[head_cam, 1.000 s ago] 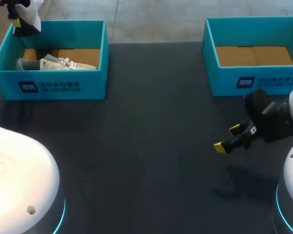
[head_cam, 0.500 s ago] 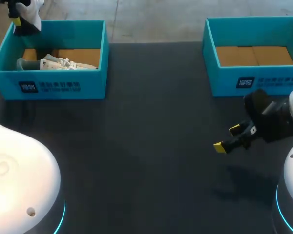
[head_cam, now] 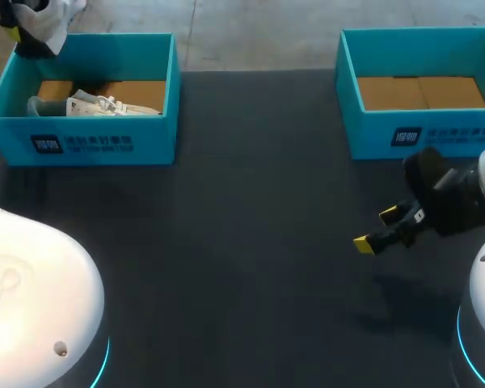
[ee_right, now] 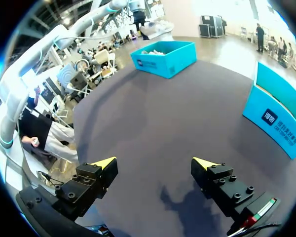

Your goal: Take the shoe out of the shoebox, open the shoe tongue, remove and reinsert the insole, then place the shoe into the shoebox

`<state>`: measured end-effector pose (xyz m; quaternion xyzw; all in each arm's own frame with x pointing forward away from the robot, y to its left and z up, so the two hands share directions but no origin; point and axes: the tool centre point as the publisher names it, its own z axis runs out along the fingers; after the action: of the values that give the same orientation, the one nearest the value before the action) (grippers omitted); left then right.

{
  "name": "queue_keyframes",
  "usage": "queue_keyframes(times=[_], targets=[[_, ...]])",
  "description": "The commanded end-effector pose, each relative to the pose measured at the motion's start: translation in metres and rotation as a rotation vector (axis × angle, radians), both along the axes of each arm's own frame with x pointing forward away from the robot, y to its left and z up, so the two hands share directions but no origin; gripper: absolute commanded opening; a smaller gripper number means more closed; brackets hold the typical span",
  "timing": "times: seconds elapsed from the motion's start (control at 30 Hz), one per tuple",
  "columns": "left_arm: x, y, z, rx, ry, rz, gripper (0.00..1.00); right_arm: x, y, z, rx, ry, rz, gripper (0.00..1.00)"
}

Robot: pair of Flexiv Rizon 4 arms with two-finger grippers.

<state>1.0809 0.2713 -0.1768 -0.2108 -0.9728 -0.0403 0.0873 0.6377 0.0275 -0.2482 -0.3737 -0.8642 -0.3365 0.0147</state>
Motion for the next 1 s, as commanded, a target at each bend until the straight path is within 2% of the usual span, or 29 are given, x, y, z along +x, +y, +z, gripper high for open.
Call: queue_keyframes(times=[0.03,0.37,0.53,0.67,0.87,1.0], targets=[[-0.003,0.001,0.003,0.068,0.026,-0.194,0.0,-0.001,0.0,0.0,0.001,-0.002,0.0,1.0],[0.003,0.008,0.005,0.09,0.02,-0.33,0.0,-0.001,0.0,0.0,0.001,-0.002,0.0,1.0],[0.005,0.013,0.006,0.113,0.006,-0.494,0.0,-0.001,0.0,0.0,0.001,-0.002,0.0,1.0],[0.005,0.021,0.009,0.107,0.042,-0.706,0.0,-0.001,0.0,0.0,0.001,-0.002,0.0,1.0],[0.012,0.027,0.014,0.069,0.115,-0.876,0.0,-0.001,0.0,0.0,0.001,-0.002,0.0,1.0],[0.015,0.029,0.012,0.108,0.125,-0.973,0.0,-0.001,0.0,0.0,0.001,-0.002,0.0,1.0]])
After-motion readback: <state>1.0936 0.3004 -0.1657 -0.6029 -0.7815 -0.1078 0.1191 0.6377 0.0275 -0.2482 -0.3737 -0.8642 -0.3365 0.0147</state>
